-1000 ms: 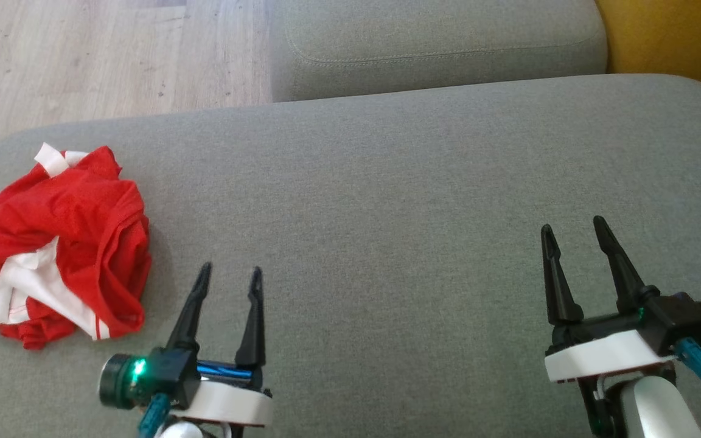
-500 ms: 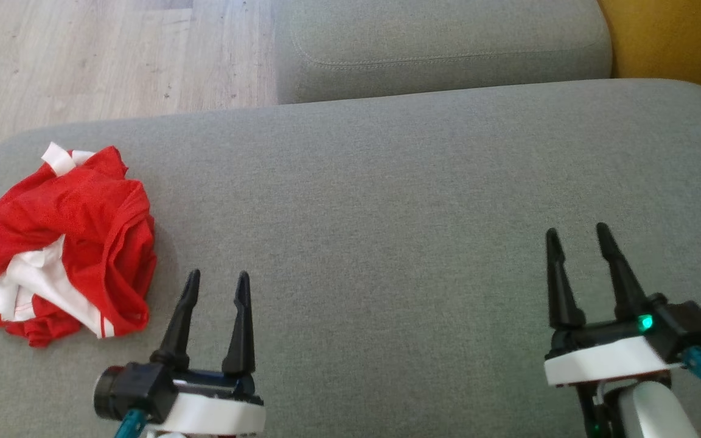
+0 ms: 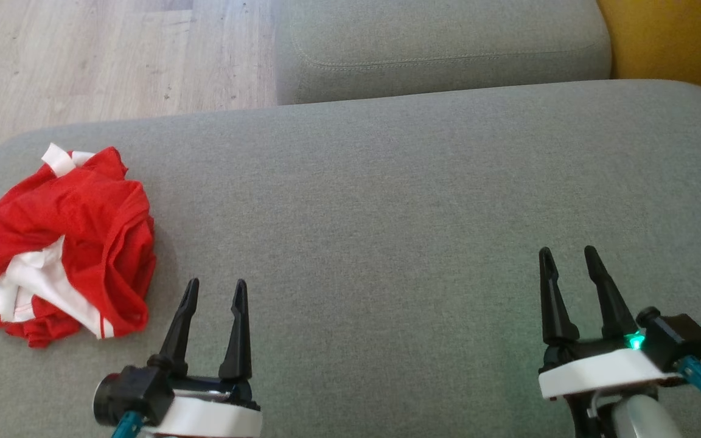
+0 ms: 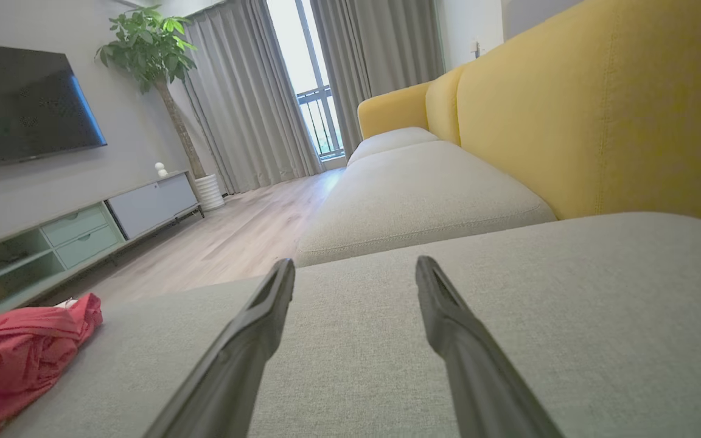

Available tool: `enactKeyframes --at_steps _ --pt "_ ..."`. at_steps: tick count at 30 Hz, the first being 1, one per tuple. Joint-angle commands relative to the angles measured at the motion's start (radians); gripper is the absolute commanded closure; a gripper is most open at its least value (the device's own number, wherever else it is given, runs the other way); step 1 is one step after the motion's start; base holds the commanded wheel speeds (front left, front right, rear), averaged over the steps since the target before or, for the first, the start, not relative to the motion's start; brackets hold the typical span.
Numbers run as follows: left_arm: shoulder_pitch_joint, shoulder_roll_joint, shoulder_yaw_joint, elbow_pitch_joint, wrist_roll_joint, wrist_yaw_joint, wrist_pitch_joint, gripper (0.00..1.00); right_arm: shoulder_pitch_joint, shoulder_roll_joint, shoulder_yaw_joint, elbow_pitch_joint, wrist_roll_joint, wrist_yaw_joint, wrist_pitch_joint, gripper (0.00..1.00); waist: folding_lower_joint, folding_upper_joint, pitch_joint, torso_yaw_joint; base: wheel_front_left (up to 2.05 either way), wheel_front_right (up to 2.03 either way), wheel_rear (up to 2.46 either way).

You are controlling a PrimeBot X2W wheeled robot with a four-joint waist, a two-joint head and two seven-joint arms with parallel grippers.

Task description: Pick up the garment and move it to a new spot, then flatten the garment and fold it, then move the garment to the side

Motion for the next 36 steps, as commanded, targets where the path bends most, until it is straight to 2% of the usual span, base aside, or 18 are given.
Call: enactKeyframes --at_steps 1,9,14,21,36 --pt "-0.029 -0.003 0.026 -0.03 -0.009 0.002 -0.01 0.0 -0.034 -0.008 0.027 -0.026 0.01 -0.001 -0.012 0.0 0.0 -0.0001 0.001 -0.001 0.0 0.0 0.0" --pt "-0.034 -0.003 0.027 -0.033 -0.015 0.007 -0.01 0.0 -0.039 -0.008 0.038 -0.019 0.027 -0.001 -0.012 0.0 0.0 -0.0001 0.006 -0.002 0.0 0.0 0.0" --pt "-0.036 -0.003 0.036 -0.03 -0.015 0.015 -0.01 0.0 -0.038 -0.008 0.07 -0.019 0.035 -0.001 -0.012 0.0 0.0 -0.0001 0.002 0.022 0.0 0.0 0.0" --pt "-0.03 -0.003 0.056 -0.02 -0.006 0.037 -0.01 0.0 -0.027 -0.008 0.107 -0.017 0.057 -0.001 -0.012 0.0 0.0 -0.0001 -0.021 0.109 0.0 0.0 0.0" --pt "0.008 -0.003 0.124 -0.026 0.019 0.033 -0.01 0.0 -0.013 -0.008 0.196 -0.014 0.093 -0.001 -0.012 0.0 0.0 -0.0001 -0.058 0.284 0.0 0.0 0.0"
